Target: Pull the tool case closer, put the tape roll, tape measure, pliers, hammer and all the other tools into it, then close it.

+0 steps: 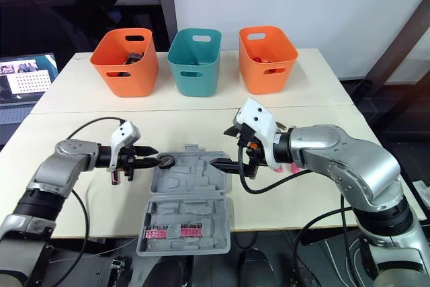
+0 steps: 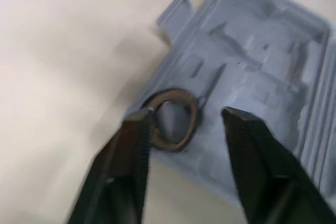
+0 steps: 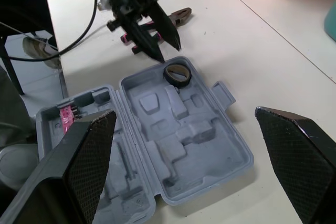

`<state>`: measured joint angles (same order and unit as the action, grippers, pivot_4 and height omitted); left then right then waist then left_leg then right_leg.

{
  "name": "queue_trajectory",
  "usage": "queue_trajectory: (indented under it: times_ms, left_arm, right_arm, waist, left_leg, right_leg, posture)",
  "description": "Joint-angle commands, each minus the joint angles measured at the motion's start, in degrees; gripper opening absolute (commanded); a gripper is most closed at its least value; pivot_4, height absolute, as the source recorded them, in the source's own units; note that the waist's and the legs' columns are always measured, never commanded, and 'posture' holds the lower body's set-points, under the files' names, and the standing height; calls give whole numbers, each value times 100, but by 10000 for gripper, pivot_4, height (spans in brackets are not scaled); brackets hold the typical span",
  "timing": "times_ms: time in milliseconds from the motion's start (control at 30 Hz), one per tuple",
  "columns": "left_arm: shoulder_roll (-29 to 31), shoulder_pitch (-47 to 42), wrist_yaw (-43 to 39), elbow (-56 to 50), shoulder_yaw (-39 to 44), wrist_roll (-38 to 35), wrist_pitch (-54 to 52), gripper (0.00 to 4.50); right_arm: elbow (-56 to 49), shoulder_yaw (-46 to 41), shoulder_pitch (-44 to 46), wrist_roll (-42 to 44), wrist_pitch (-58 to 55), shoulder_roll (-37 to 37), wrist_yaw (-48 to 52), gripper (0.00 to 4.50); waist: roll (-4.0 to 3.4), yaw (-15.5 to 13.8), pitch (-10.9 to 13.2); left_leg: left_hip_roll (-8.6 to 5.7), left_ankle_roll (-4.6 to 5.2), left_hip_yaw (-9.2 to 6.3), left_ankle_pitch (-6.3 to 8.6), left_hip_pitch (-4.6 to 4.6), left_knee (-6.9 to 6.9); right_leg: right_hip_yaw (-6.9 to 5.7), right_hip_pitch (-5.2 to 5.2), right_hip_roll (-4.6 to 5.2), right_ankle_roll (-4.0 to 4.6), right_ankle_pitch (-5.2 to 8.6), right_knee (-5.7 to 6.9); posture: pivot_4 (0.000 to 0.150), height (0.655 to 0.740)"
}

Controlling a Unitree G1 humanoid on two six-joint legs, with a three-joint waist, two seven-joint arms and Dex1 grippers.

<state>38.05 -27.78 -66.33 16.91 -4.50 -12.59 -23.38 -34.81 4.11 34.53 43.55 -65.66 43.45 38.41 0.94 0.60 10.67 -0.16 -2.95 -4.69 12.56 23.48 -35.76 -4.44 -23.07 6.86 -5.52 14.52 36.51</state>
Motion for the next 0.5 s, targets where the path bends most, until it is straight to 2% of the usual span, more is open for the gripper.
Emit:
queue_trajectory:
  times_ms: [33,367,433,500]
  left_arm:
    - [-131,-101,132,170,225,-78,476,21834]
    - [-670,-247,235,1327,108,135,1489,21834]
    - [-728,-262,250,1387,153,104,1526,16296]
    - [-741,-262,297,1296,251,15,1431,8702]
  right_arm:
    - [-95,-76,123,40,57,24,21,45000]
    - [-139,-52,177,20,47,14,-14,45000]
    - [-136,-64,169,18,49,26,-14,45000]
    - [-140,-84,149,19,41,41,-24,45000]
  waist:
    - [0,3,0]
    - [0,3,-1]
    - [0,2,-1]
    - [0,3,-1]
  left_leg:
    - [0,0,0,0,0,-2]
    - [0,0,0,0,0,-29]
    - [0,0,0,0,0,-29]
    - [0,0,0,0,0,-29]
  right_leg:
    - [0,0,0,1,-1,1]
    - [1,4,0,0,-6,16]
    - [1,3,0,0,-6,18]
    - [1,3,0,0,-6,19]
  posture:
    - [1500,7400]
    - [1500,7400]
    - [1500,7400]
    - [1500,7400]
